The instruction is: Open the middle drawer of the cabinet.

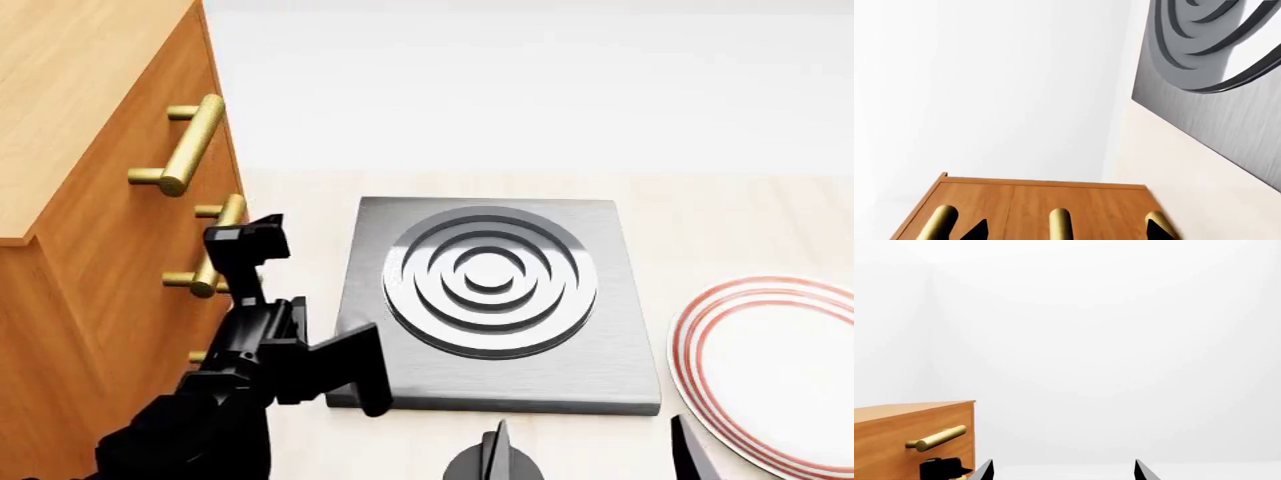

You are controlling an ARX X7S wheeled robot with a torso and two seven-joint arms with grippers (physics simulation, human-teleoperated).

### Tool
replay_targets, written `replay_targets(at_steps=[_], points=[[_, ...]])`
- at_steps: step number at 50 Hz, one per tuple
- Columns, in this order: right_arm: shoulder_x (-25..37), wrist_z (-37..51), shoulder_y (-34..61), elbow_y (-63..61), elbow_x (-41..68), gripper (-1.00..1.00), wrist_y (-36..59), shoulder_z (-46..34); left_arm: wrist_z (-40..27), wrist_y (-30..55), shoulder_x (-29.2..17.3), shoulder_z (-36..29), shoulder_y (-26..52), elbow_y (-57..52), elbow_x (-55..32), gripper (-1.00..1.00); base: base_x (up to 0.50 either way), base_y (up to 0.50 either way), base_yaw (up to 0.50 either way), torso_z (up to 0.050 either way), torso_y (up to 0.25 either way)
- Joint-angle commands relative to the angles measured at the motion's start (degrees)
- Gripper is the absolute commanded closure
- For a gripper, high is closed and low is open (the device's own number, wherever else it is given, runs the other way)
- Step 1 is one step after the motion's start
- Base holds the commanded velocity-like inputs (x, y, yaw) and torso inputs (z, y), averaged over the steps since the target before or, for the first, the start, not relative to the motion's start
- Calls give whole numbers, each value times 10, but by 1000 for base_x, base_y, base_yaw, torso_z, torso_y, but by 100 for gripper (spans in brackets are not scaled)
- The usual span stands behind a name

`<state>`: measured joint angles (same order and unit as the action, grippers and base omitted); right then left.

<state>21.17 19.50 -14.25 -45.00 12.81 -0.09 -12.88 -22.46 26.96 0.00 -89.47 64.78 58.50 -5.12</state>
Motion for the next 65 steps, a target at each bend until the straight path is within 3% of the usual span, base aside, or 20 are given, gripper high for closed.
replay_targets(at_steps=[1,65], points=[[2,2,1,1,-1,-100,0,-4,-3,1,0,0,0,10,-3,-100,0,0,0,0,0],[11,14,10,11,-1,-100,0,-20,-8,-4,0,4,-4,70,-9,-100,0,0,0,0,0]])
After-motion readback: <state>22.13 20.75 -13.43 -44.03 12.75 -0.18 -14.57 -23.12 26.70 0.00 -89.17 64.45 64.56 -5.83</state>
